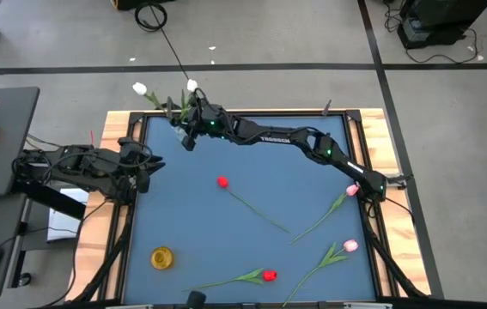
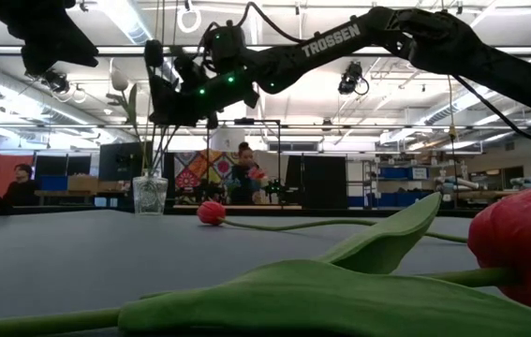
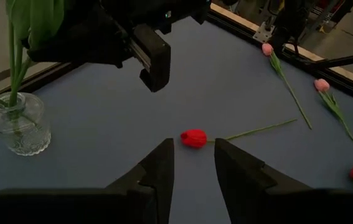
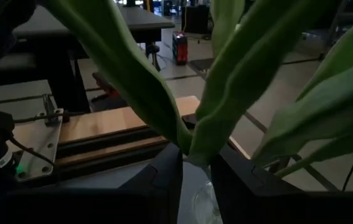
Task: Sort flowers into vase by color
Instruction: Put the black tulip into the transparent flower vase
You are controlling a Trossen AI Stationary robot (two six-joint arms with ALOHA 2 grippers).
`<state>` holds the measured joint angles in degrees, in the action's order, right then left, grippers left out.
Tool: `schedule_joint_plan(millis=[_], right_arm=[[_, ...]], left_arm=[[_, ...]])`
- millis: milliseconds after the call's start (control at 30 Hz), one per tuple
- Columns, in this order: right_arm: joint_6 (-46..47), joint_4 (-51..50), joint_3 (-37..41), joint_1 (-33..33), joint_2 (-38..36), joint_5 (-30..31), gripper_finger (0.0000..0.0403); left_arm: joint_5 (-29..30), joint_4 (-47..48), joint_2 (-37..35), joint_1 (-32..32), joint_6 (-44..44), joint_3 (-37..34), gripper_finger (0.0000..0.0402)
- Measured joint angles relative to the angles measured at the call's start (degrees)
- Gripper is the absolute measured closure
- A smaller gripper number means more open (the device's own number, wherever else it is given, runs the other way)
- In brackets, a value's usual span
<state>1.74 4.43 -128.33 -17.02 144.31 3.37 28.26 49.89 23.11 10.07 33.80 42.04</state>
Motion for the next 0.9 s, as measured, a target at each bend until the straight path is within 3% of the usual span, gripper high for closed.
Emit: schedule_joint_plan(millis=[300,500,900], right_arm=[[0.19,-1.27,-0.02,-0.28,-0.07,-0.04,0.0313],[-2.08,-7.31,-0.02,-0.12,-3.16,-6.74,0.0304],[-5.04,-16.30,-0.12,-0.78,-8.02,-4.36,0.0157]], left_arm=[[-0.01,0.05,0.00,0.02,0.15,0.00,0.0280],[0.01,0.16,0.00,0.01,1.01,0.00,0.0280],[2.80,1.95,0.00,0.02,3.08,0.00,0.0280]])
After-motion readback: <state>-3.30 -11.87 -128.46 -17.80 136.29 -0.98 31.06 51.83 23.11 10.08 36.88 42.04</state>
